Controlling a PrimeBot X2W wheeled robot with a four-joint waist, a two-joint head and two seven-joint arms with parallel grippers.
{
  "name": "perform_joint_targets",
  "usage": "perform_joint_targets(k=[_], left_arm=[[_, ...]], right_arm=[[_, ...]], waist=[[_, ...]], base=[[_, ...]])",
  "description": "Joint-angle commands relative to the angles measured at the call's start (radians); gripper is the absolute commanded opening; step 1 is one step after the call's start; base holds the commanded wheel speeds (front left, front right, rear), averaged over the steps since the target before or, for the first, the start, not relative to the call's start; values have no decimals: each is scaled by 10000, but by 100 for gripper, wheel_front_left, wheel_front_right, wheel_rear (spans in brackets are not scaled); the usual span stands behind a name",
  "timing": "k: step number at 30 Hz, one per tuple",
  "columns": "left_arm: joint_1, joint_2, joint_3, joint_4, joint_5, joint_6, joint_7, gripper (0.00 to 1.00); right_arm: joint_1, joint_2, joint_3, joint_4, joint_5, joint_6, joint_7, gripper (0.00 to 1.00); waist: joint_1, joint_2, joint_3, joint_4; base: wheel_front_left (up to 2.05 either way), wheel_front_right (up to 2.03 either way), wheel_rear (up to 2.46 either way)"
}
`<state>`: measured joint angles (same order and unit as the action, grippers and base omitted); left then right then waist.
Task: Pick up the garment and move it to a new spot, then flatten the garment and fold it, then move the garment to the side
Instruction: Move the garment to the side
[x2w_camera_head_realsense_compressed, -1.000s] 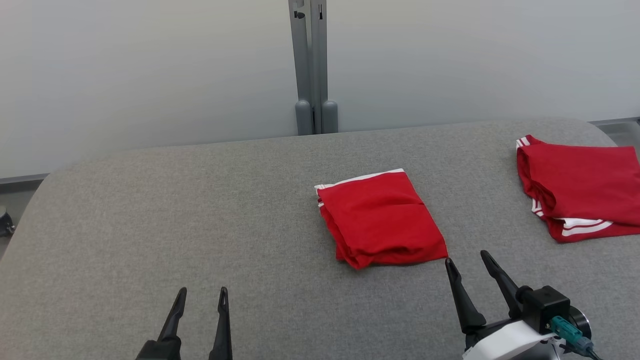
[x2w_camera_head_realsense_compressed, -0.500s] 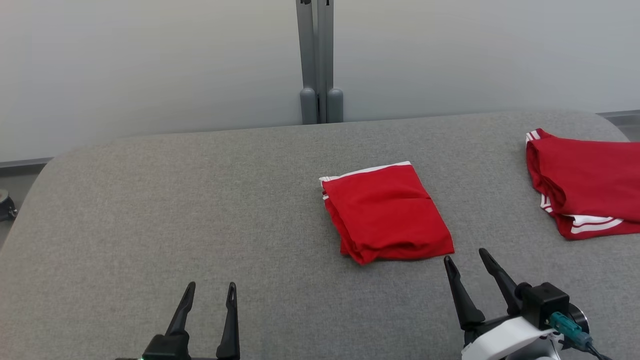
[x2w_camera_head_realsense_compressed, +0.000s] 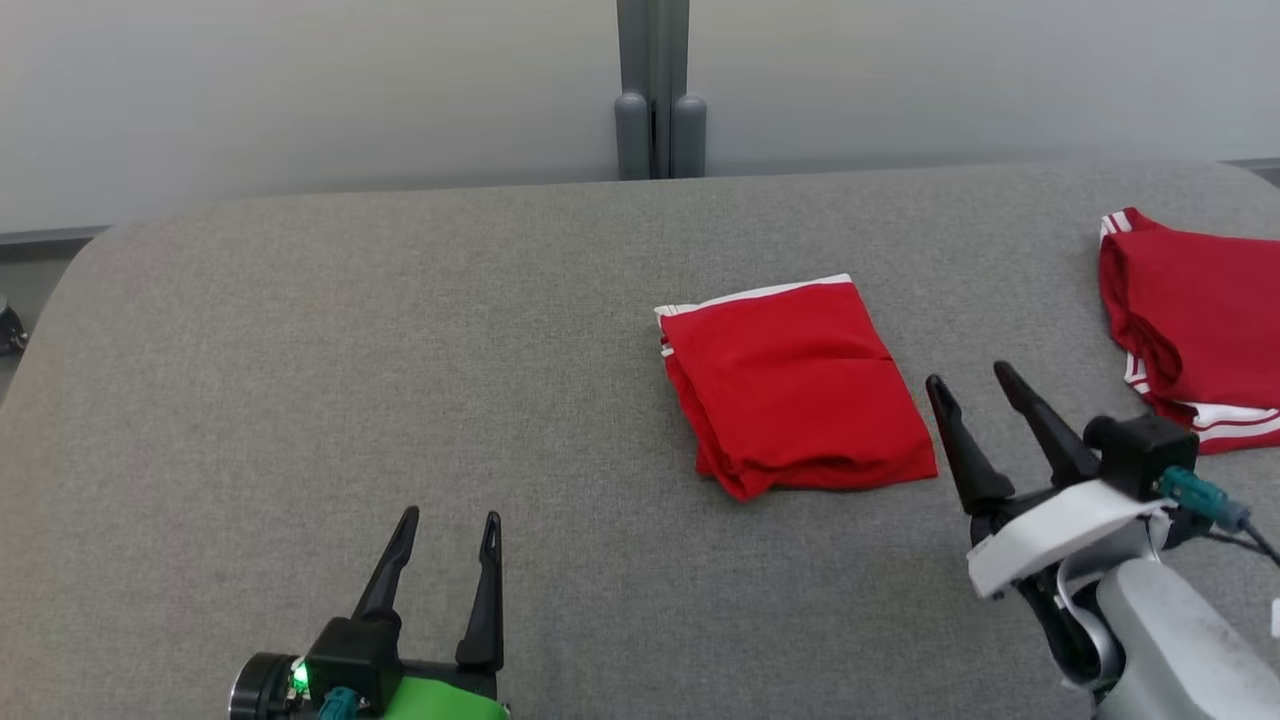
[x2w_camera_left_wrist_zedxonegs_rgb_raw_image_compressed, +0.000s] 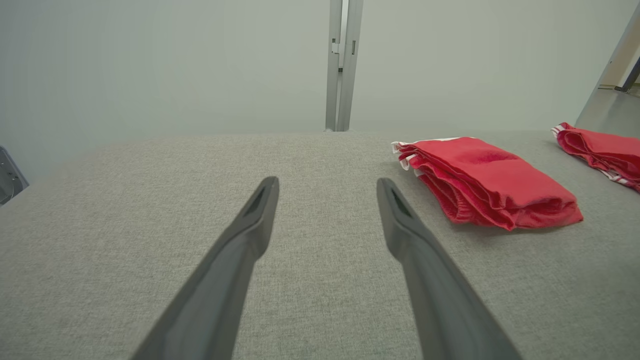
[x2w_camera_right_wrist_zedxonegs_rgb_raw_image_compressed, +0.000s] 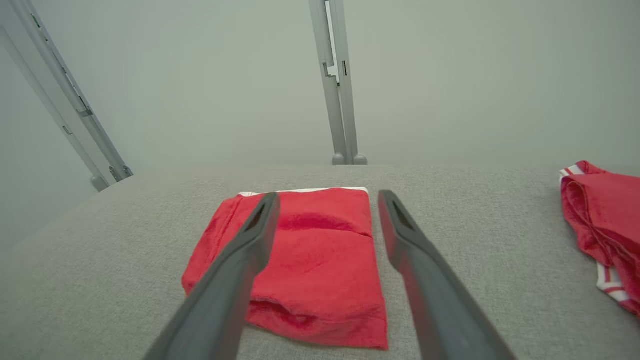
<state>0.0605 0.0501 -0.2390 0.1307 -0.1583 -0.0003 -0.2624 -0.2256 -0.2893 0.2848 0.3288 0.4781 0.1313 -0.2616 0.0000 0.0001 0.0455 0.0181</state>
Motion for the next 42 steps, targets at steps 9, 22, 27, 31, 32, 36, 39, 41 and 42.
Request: perform_joint_targets(k=[9, 22, 27, 31, 32, 36, 39, 41, 42], left_arm=[[-953, 10, -224, 5, 0, -222, -30, 100], [-1714, 10, -477, 60, 14, -400, -30, 100], [-1855, 10, -489, 82, -36, -340, -30, 100], [-1873, 10, -494, 162, -110, -292, -30, 100], [-1835, 10, -454, 167, -111, -265, -30, 100], [-1693, 10, -301, 130, -42, -272, -30, 100], [-1712, 11, -171, 80, 87, -319, -30, 100], [-1765, 13, -126, 87, 173, -380, -30, 100], [-1794, 13, -93, 81, 208, -401, -30, 100]], right_arm=[[-2154, -1684, 1290, 595, 3478, -13, 2188, 100], [-4049, -2668, 2737, 1843, 5819, -11, 4200, 100], [-4261, -2508, 3422, 2350, 6157, -11, 4252, 59], [-4291, -2599, 4000, 2296, 6582, -10, 4121, 0], [-4373, -2728, 4100, 2211, 6639, -16, 3994, 0], [-4720, -3349, 4563, 1904, 6526, -18, 3529, 0], [-5079, -3792, 4823, 1776, 6373, -16, 3201, 0], [-5290, -4174, 4931, 1812, 6278, -16, 2998, 0], [-5396, -4328, 4960, 1852, 6230, -16, 2948, 0]], waist=[[0, -1, 1631, 478], [0, -1, 2889, 765], [0, -1, 3017, 841], [0, -1, 2986, 829], [0, -1, 2966, 777], [0, -1, 2991, 378], [0, -1, 3083, -27], [0, -1, 3156, -317], [0, -1, 3190, -446]], base=[[0, 0, 0], [0, 0, 0], [0, 0, 0], [0, 0, 0], [0, 0, 0], [0, 0, 0], [0, 0, 0], [0, 0, 0], [0, 0, 0]])
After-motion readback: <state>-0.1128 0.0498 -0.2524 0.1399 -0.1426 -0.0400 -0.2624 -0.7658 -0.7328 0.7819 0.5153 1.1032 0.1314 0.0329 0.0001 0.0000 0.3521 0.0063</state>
